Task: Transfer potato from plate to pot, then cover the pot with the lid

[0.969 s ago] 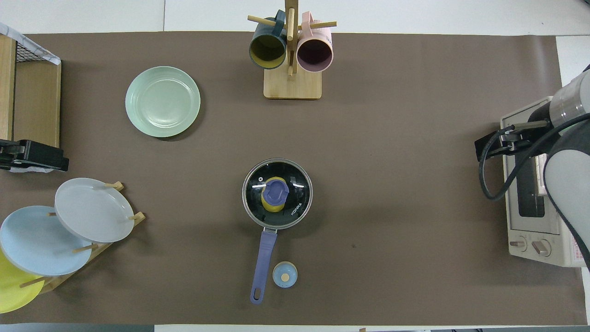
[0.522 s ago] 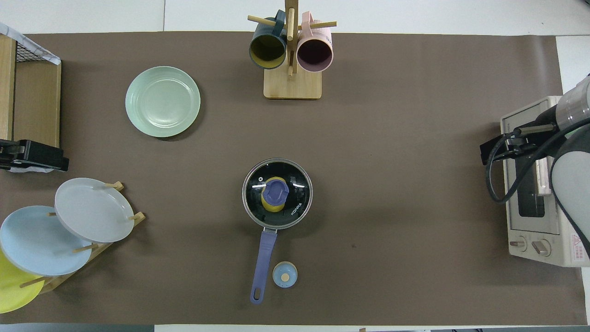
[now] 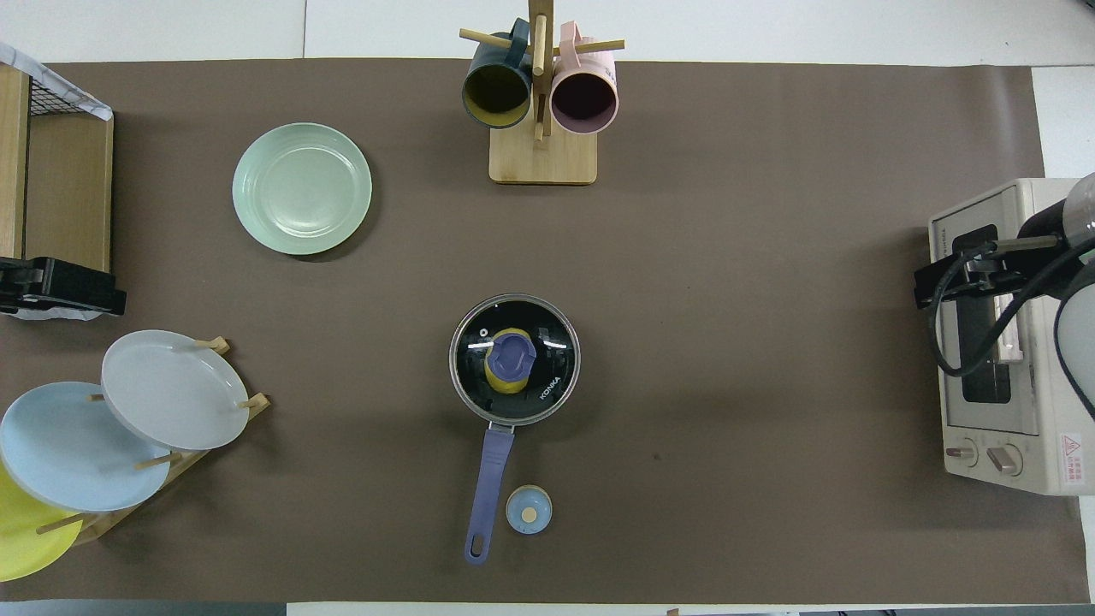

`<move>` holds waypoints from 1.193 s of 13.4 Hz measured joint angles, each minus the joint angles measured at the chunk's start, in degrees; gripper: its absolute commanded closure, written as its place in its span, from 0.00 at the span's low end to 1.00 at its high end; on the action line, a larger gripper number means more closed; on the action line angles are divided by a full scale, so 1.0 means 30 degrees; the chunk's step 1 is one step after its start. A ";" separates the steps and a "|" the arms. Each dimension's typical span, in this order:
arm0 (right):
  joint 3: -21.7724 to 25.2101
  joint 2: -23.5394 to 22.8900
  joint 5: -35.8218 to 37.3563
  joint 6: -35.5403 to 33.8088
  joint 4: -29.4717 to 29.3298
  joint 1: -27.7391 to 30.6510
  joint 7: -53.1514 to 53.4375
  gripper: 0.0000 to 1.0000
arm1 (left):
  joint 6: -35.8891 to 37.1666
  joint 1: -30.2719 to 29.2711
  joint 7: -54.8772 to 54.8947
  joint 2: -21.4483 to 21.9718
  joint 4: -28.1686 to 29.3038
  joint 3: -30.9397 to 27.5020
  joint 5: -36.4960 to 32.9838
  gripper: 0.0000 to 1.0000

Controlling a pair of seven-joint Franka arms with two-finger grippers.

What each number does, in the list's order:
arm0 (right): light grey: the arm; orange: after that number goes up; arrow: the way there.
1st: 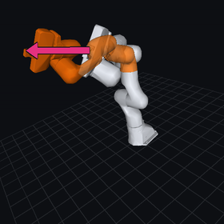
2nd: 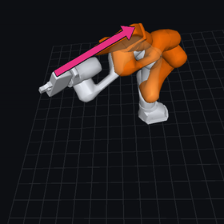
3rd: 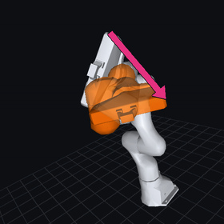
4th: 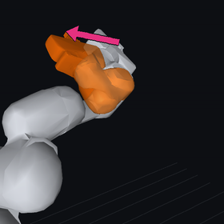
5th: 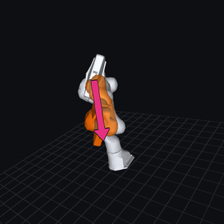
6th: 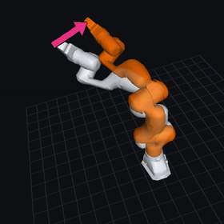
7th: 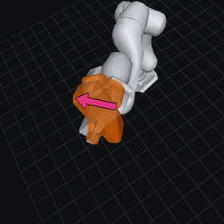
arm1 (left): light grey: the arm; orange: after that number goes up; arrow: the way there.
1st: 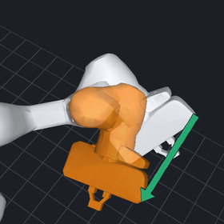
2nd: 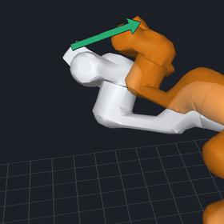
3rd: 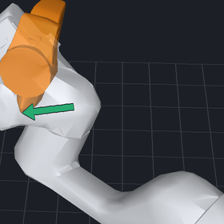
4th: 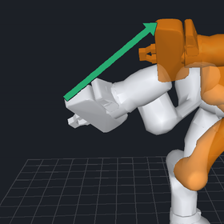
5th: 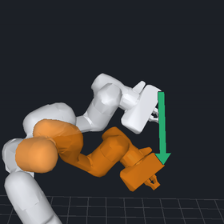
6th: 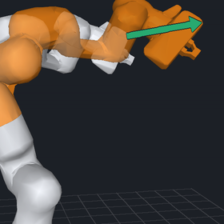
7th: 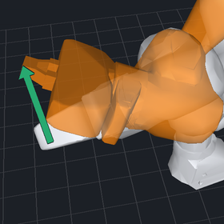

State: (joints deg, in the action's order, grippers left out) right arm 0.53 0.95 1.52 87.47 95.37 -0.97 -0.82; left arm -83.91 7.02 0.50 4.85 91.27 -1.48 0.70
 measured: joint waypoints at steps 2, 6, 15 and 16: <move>-0.0173 0.0002 0.0000 0.0086 0.0002 0.0245 -0.0004 0.00 | -0.0023 0.0000 0.0000 0.0000 0.0000 0.0000 0.0000 0.00; -0.0477 0.0064 -0.0001 0.0091 -0.0014 0.0243 -0.0004 0.00 | -0.0050 0.0001 0.0000 0.0000 0.0000 0.0001 0.0000 0.00; -0.0492 0.0061 -0.0023 0.0284 -0.0173 0.0247 -0.0004 0.00 | -0.0160 0.0007 0.0000 0.0000 0.0001 0.0025 0.0000 0.00; -0.0448 0.0059 -0.0023 0.0283 -0.0212 0.0282 -0.0004 0.00 | -0.0161 0.0007 0.0000 0.0001 0.0006 0.0025 0.0000 0.00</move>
State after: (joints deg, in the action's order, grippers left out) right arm -0.82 1.13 1.45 88.31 94.73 -0.12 -0.83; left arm -84.39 7.04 0.50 4.85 91.29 -1.40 0.70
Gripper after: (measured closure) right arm 0.000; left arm 0.000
